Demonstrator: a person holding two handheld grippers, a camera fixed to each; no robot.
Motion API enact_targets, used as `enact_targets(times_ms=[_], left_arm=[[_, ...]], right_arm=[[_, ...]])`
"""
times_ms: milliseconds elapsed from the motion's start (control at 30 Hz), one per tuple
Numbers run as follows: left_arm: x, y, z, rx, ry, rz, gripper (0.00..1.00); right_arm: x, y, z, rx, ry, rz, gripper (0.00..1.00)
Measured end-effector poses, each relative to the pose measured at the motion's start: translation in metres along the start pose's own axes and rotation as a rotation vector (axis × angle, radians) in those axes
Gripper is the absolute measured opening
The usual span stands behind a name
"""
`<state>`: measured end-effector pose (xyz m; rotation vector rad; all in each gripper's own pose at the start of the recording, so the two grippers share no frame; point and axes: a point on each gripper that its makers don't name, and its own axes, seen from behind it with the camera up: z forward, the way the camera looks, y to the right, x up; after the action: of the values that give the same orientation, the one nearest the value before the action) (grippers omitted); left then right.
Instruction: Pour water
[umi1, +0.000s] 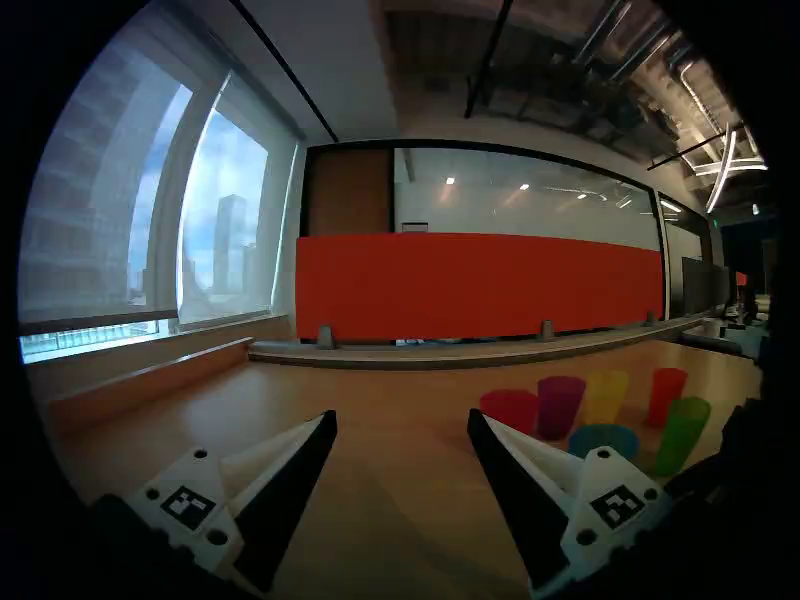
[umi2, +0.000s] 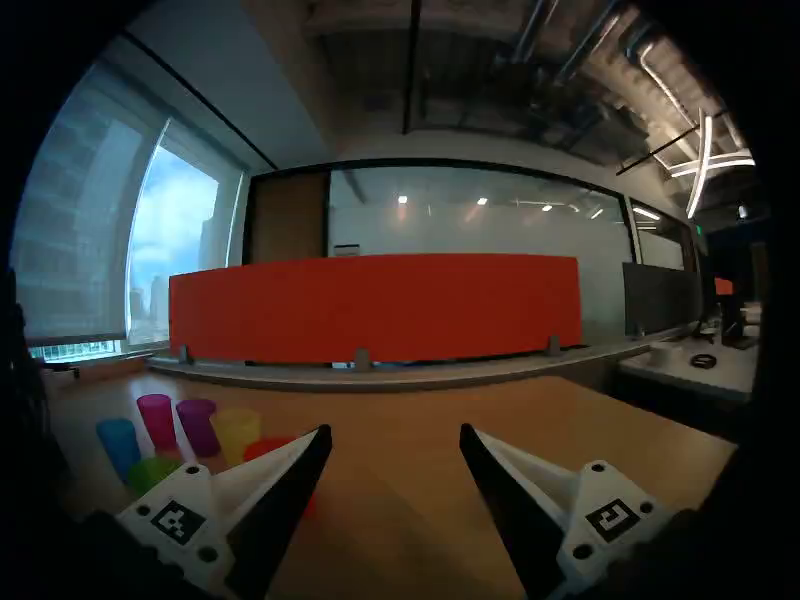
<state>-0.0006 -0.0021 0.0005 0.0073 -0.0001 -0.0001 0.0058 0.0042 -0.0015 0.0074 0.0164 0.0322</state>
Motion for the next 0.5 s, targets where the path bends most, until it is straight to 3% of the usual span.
enact_targets(times_ms=[500], left_arm=[[0.0001, 0.0005, 0.0000, 0.000, 0.000, 0.000, 0.97]], right_arm=[[-0.0064, 0.0040, 0.0026, -0.004, -0.014, 0.000, 0.99]])
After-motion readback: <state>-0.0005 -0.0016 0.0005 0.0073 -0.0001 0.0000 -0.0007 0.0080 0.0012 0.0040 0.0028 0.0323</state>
